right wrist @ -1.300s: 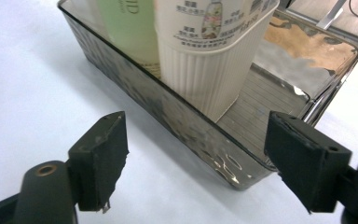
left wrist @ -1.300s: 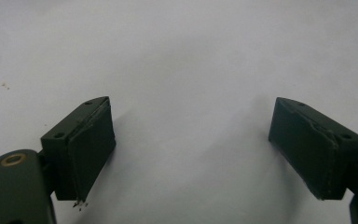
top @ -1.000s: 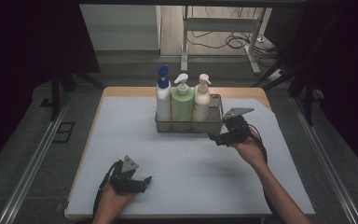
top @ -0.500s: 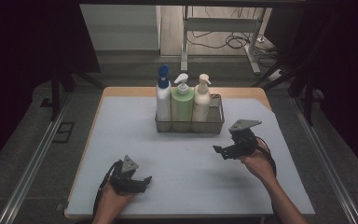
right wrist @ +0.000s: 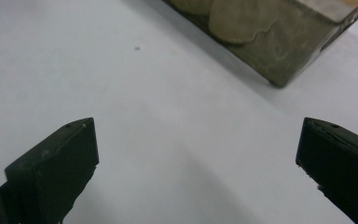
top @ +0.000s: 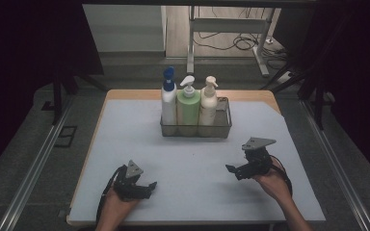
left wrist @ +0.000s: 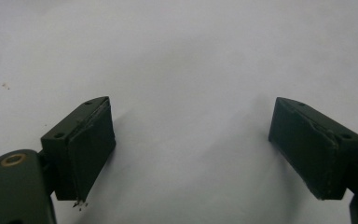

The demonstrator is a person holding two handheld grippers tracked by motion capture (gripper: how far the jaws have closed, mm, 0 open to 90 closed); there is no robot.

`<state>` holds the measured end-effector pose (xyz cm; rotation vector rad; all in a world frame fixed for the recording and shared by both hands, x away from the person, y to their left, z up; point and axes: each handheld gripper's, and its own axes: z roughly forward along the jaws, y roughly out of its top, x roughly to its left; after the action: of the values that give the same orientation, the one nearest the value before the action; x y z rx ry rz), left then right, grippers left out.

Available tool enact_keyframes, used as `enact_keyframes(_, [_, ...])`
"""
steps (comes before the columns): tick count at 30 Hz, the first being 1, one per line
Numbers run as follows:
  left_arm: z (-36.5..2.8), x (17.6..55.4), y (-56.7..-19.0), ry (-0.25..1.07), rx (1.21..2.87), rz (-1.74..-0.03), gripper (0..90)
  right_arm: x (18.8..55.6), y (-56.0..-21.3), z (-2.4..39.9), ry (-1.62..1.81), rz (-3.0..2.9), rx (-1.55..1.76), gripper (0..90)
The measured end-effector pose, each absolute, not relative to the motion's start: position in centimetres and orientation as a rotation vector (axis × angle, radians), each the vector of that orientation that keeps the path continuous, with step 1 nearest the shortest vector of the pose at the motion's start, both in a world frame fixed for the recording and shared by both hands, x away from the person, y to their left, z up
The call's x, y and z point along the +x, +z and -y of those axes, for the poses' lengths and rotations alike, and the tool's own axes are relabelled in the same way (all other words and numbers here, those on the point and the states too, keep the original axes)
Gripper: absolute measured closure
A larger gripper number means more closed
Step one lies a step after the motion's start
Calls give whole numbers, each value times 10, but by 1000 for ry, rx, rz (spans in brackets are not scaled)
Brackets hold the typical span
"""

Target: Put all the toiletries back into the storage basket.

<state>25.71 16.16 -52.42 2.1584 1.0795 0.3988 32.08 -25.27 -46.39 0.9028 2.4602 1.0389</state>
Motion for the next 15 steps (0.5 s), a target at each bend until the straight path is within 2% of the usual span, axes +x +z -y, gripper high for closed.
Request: enact_keyframes(15, [-162,257,-524,400,2159,-1079,141,304,-507,269,1003,-2469,995,0])
